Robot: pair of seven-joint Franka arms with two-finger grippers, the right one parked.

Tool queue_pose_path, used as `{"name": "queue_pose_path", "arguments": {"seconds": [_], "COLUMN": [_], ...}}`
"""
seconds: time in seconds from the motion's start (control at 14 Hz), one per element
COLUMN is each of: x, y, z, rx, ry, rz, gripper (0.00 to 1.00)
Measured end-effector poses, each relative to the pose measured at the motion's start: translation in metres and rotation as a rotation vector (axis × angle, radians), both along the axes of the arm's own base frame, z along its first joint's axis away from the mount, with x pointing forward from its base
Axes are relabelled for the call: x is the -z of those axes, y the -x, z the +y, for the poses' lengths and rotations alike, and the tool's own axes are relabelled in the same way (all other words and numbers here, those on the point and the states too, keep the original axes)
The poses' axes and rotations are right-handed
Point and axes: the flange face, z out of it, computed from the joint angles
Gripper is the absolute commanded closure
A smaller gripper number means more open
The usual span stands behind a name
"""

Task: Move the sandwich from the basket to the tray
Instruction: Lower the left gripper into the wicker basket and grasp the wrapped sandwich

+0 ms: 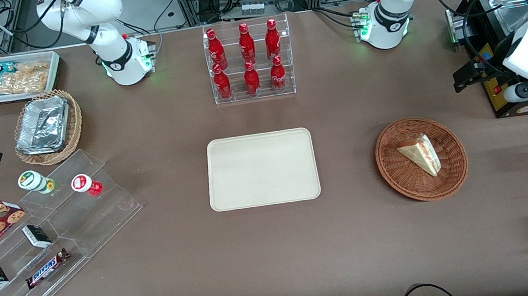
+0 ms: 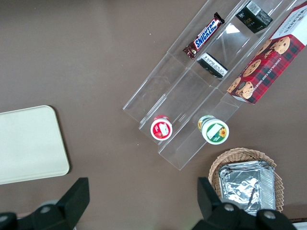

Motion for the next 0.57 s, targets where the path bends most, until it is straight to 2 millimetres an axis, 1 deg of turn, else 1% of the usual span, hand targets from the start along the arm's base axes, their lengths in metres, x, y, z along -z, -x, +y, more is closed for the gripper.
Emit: {"name": "queue_pose_path", "arguments": {"seconds": [0.21, 0.29, 0.36, 0.43, 0.5, 0.57], "x": [0.004, 0.009, 0.019, 0.035, 0.055, 0.080], "y": [0.000, -0.001, -0.002, -0.005, -0.009, -0.015], "z": [0.000, 0.000, 0.000, 0.000, 0.000, 0.000], "rx": [0.000, 0.000, 0.000, 0.000, 0.000, -0.001], "ry": [-0.001, -0.002, -0.003, -0.005, -0.005, -0.005], "rz": [0.008, 0.020, 0.041, 0.063, 0.072, 0.068], "gripper": [0.00, 0.00, 0.00, 0.00, 0.00, 0.00]}}
